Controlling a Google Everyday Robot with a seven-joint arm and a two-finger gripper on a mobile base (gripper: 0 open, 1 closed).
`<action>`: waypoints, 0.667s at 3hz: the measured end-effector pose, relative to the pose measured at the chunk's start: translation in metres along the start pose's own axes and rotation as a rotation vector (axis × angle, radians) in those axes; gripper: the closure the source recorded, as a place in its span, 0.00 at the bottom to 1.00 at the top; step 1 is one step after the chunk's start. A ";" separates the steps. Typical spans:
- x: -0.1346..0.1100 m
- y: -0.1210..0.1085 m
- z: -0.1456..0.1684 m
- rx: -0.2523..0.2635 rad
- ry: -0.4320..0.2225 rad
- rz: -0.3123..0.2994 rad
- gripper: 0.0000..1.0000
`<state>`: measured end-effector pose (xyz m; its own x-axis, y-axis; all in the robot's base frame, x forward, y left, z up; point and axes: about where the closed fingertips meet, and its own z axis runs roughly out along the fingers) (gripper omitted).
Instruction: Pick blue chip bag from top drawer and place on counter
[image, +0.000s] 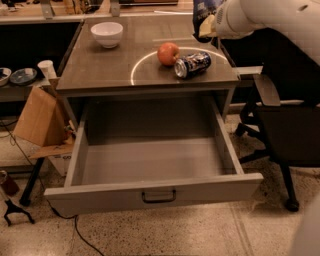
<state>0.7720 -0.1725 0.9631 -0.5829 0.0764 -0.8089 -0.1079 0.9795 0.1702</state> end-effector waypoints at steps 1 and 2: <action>-0.010 0.007 0.027 0.000 -0.012 0.012 1.00; -0.016 0.005 0.050 0.017 -0.027 0.041 1.00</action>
Offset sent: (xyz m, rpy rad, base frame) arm 0.0763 0.0120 -0.0221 0.0486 -0.0323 -0.0906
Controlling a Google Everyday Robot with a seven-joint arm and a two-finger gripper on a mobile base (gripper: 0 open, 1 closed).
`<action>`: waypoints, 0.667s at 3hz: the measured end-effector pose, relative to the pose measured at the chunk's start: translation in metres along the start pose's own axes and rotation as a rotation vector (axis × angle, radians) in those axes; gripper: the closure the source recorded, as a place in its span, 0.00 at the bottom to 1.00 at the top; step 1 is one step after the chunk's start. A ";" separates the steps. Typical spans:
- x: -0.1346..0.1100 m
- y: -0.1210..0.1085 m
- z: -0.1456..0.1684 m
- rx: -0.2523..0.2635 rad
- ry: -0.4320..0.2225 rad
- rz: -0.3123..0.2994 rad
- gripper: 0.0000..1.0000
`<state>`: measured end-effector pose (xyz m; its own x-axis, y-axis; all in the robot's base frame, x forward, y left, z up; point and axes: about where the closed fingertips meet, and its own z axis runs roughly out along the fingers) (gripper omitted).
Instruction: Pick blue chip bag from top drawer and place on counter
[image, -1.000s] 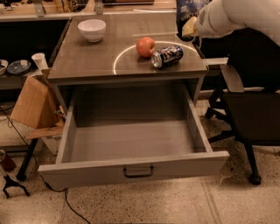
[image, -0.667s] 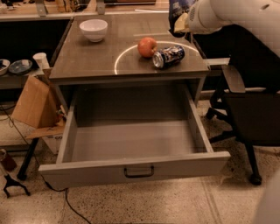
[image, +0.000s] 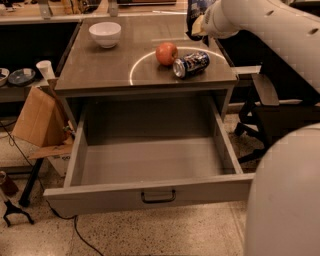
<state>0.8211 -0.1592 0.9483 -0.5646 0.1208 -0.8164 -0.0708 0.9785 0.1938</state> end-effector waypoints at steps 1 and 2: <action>-0.006 -0.001 0.019 0.018 -0.013 0.026 1.00; -0.014 0.000 0.034 0.035 -0.023 0.035 1.00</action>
Offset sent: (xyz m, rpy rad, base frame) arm 0.0570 0.0025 -0.0021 0.0103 -0.0266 -0.0807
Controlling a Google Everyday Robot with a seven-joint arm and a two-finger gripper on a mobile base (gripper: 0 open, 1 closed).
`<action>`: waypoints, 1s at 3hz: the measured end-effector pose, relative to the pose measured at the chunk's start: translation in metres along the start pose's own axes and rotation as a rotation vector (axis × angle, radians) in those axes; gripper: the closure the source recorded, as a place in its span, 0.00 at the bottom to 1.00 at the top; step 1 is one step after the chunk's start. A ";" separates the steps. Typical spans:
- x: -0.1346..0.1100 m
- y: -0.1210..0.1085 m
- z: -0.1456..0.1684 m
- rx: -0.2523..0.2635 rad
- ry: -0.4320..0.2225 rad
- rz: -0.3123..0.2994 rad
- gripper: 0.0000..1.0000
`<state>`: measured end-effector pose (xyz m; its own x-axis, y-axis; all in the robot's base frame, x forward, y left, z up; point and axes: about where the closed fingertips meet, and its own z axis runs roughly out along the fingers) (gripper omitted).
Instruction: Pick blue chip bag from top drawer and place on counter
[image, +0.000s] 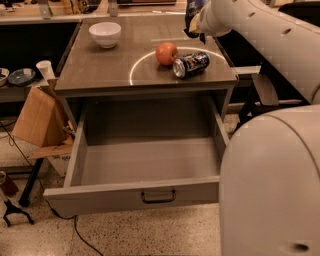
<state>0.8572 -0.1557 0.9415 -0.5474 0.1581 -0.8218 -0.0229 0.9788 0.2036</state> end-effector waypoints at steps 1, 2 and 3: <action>-0.006 0.005 0.015 0.012 -0.003 -0.006 1.00; -0.009 0.011 0.033 0.017 0.001 -0.014 1.00; -0.009 0.014 0.049 0.023 0.015 -0.018 1.00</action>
Offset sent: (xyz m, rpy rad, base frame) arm 0.0583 0.0191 -0.0077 -0.0320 0.0006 -0.0082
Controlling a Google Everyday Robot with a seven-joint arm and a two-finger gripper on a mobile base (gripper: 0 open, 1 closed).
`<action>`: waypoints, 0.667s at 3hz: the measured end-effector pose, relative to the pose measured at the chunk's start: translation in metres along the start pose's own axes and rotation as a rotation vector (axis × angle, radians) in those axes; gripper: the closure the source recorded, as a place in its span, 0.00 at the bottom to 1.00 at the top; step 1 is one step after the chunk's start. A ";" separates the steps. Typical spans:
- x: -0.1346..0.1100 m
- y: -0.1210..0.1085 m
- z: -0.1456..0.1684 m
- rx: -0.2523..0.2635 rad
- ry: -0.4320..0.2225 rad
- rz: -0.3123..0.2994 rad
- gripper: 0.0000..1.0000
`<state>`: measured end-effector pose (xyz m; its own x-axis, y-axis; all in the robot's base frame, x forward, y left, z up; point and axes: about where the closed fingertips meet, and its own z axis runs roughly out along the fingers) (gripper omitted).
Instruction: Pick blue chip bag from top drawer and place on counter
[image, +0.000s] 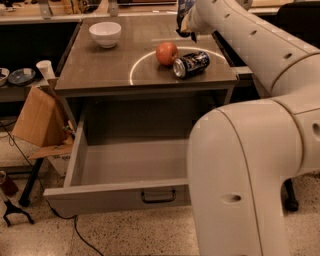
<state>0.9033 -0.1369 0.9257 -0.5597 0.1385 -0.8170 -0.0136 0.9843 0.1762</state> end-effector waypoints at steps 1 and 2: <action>0.002 0.000 0.014 0.007 0.020 0.003 0.81; 0.003 -0.005 0.022 0.013 0.031 0.013 0.58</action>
Offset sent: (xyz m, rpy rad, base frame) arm 0.0327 -0.0129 -0.0119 0.0109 0.0409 -0.0237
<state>0.9201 -0.1393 0.9101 -0.5849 0.1477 -0.7975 0.0040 0.9838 0.1792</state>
